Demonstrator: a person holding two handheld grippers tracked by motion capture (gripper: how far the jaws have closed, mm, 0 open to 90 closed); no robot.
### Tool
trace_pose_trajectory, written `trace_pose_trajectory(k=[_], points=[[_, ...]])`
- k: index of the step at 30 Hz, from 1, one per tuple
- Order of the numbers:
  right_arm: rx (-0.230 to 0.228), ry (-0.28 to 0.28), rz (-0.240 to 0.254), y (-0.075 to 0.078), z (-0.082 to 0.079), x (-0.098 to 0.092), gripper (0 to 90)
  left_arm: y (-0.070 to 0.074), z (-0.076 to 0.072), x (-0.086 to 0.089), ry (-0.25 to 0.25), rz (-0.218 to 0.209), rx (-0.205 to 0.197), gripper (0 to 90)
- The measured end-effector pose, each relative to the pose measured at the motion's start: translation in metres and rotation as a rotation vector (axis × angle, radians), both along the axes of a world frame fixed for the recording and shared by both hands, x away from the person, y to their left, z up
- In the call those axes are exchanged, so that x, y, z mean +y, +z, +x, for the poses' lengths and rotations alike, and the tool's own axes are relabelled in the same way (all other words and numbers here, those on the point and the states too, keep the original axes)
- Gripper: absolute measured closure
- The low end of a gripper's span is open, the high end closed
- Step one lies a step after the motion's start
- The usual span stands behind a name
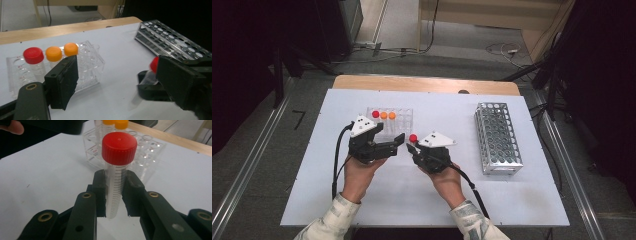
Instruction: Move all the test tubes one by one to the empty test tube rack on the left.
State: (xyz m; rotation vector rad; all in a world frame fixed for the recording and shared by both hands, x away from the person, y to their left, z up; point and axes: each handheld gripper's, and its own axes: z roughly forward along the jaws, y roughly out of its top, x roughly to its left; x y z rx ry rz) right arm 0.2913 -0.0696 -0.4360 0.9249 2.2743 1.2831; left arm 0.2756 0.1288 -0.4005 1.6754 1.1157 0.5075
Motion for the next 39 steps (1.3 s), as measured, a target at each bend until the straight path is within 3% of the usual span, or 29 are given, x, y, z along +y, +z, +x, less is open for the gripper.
trace_pose_trajectory(k=[5, 7, 13, 27, 29, 32, 34, 39], points=[[0.001, 0.033, -0.005, 0.000, 0.001, 0.017, 70.9, -0.001, -0.002, -0.009, -0.047, 0.015, -0.005, 26.7], [0.001, 0.044, -0.004, 0.001, 0.000, 0.022, 71.0, -0.002, -0.002, -0.010, -0.074, 0.024, -0.002, 34.3], [-0.008, 0.056, 0.000, 0.004, -0.002, 0.027, 71.0, -0.004, -0.004, -0.009, -0.087, 0.021, -0.014, 59.5], [-0.008, 0.053, -0.004, 0.004, -0.002, 0.026, 70.3, -0.007, -0.002, -0.005, -0.096, 0.013, -0.004, 70.3], [-0.006, 0.056, 0.008, 0.005, -0.001, 0.025, 65.8, -0.007, -0.001, -0.006, -0.095, 0.019, -0.003, 70.5], [0.018, 0.081, 0.030, 0.007, 0.000, 0.022, 48.1, -0.007, -0.001, -0.004, -0.089, 0.012, -0.003, 70.5], [0.018, 0.091, 0.020, 0.009, -0.002, 0.018, 41.8, -0.005, -0.001, 0.000, -0.083, 0.009, -0.006, 70.6], [0.005, 0.086, 0.011, 0.013, -0.007, -0.005, 36.9, -0.003, 0.000, 0.010, -0.053, 0.005, 0.002, 70.5]])
